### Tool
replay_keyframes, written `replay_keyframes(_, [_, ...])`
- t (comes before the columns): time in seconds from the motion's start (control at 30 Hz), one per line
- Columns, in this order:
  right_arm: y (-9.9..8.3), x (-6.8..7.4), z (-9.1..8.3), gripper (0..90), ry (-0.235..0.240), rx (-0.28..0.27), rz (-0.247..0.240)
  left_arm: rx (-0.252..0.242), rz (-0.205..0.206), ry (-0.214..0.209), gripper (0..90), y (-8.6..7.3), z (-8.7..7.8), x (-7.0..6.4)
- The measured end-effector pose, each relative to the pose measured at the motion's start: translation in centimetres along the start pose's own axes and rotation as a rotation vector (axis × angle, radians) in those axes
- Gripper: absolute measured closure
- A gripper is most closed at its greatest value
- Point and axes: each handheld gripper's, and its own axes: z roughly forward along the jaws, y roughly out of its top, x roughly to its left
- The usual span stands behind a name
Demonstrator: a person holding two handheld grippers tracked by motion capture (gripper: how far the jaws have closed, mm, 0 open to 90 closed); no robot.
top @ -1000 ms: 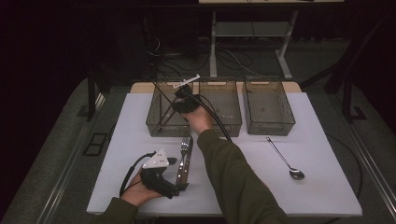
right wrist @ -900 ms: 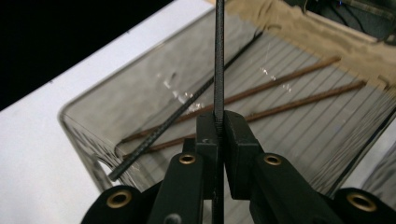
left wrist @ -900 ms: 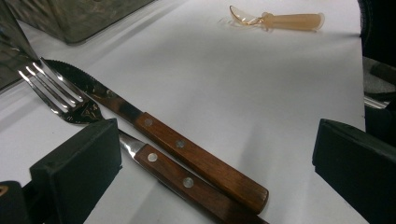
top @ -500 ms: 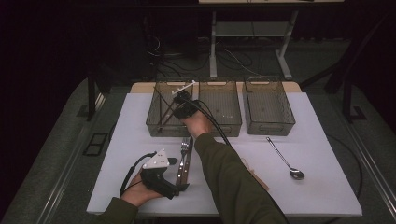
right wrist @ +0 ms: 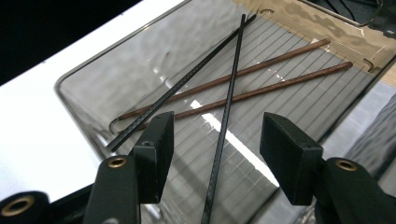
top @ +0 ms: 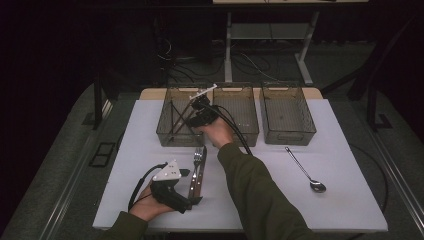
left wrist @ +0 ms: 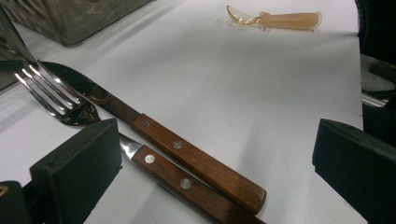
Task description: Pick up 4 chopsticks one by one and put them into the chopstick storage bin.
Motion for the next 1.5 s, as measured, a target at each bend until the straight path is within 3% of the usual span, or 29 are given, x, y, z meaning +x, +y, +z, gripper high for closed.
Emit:
replay_keyframes(0.53, [-3.0, -1.4, -4.7, 38.0, 0.04, -0.039, -0.034, 0.002, -0.006, 0.006, 0.2, -0.1, 0.2, -0.1])
replay_keyframes(0.73, [-5.0, -2.2, -6.1, 37.5, 0.058, -0.043, -0.035, 0.012, -0.018, 0.011, 0.2, -0.1, 0.3, -0.2])
replay_keyframes(0.87, [-6.2, -2.7, -6.8, 37.1, 0.066, -0.043, -0.04, 0.026, -0.001, 0.013, 0.1, -0.1, 0.1, 0.0])
replay_keyframes(1.07, [-8.0, -3.6, -8.3, 37.0, 0.105, -0.059, -0.023, 0.029, -0.008, 0.02, 0.2, -0.1, 0.1, 0.1])
replay_keyframes(1.1, [-8.3, -3.8, -8.5, 37.0, 0.11, -0.07, -0.021, 0.015, -0.024, 0.02, 0.1, -0.2, 0.2, 0.0])
replay_keyframes(1.5, [-12.1, -5.4, -11.9, 36.6, 0.112, -0.075, -0.038, 0.027, -0.034, 0.035, 0.1, -0.3, 0.2, 0.2])
